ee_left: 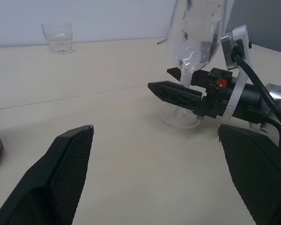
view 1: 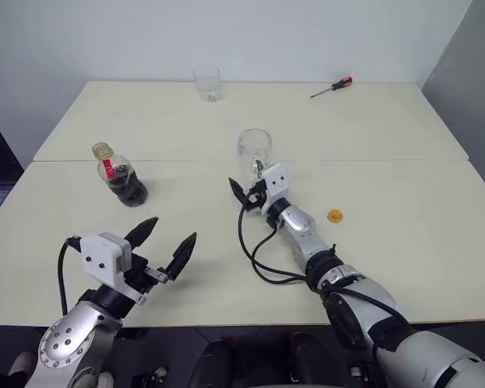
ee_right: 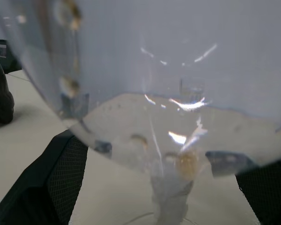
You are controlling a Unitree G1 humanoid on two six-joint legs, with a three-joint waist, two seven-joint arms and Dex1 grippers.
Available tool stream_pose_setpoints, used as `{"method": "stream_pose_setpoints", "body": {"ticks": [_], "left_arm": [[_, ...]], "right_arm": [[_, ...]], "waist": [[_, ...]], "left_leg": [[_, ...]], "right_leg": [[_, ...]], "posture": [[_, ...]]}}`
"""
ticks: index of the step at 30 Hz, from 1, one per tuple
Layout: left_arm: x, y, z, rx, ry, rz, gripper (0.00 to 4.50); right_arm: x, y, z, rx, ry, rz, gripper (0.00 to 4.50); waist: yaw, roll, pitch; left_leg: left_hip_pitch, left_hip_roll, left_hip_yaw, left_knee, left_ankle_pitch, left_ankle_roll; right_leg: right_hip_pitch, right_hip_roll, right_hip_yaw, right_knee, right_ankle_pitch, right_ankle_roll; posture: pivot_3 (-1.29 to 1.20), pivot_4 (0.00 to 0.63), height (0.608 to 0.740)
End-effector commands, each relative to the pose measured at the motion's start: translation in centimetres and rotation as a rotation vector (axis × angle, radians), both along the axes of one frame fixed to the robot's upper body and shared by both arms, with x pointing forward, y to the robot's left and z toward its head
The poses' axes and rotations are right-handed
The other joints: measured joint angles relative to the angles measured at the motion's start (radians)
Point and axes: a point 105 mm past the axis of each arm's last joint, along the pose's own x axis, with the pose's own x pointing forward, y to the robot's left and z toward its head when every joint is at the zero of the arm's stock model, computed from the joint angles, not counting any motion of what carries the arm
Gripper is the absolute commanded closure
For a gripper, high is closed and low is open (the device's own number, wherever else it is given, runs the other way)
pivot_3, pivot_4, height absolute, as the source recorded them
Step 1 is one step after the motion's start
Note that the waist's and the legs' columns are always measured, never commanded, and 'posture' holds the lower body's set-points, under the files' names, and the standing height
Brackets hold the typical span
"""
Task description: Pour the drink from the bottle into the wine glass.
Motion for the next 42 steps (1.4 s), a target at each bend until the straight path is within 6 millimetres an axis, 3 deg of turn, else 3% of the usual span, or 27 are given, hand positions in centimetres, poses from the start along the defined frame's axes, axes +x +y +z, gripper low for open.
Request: {"method": "stream_pose_setpoints", "body": {"ticks": [1,7,13,18,21,31,42], "left_arm": [[0.0,-0.1,0.3,0.01,-0.015,-0.012,0.0],[0.0,0.1,0.3,0.014,-0.013,-0.013,0.0],[0.2,0.4,0.0,0.018,-0.004,-0.006,0.0],[0.6,0.5,-0.3,0.015,0.002,-0.008,0.0],[1.0,0.5,-0.3,0.012,0.002,-0.014,0.0],[1.5,1.1,-0.1,0.022,-0.001,-0.011,0.0],[1.0,1.3,0.1,0.024,0.005,0.011,0.0]], "right_arm": [[-2.1,2.9,1.0,0.059,-0.048,0.105,0.02],[-3.7,0.8,0.0,0.031,-0.059,0.174,0.02],[-6.2,-4.8,-1.4,-0.062,-0.016,0.164,0.02],[-7.2,-7.6,-1.5,-0.102,0.034,0.123,0.02],[-7.2,-7.9,-1.4,-0.098,0.055,0.104,0.02],[-7.0,-5.8,-1.1,-0.052,0.088,0.106,0.02],[-6.6,-7.7,-1.2,-0.129,0.038,0.093,0.02]], "waist": [[0.0,0.0,0.0],[0.003,0.0,0.0],[0.017,0.0,0.0],[0.021,-0.001,0.0],[0.021,-0.001,0.0],[0.024,-0.001,-0.001],[0.024,-0.001,-0.001]], "left_leg": [[0.0,0.0,0.0,0.0,0.0,0.0],[0.0,0.0,0.0,0.0,0.0,0.0],[0.0,0.0,0.0,0.001,0.0,0.0],[0.001,0.0,0.0,0.001,0.0,0.0],[0.001,0.001,0.0,0.0,0.0,0.0],[0.001,0.0,0.0,0.0,0.0,0.0],[0.001,0.0,0.0,0.0,0.0,0.0]], "right_leg": [[0.0,0.0,0.0,0.0,0.0,0.0],[0.0,0.0,0.0,0.0,0.0,0.0],[0.001,-0.001,0.0,0.0,0.0,0.0],[0.001,0.0,0.0,0.0,0.0,0.0],[0.001,0.001,0.0,0.0,0.0,0.0],[0.001,0.001,0.0,0.0,0.0,0.0],[0.001,0.001,0.0,0.0,0.0,0.0]], "posture": [[0.0,0.15,0.74],[0.0,0.15,0.74],[0.0,0.15,0.74],[0.0,0.15,0.74],[0.0,0.15,0.74],[0.0,0.15,0.74],[0.0,0.15,0.74]]}}
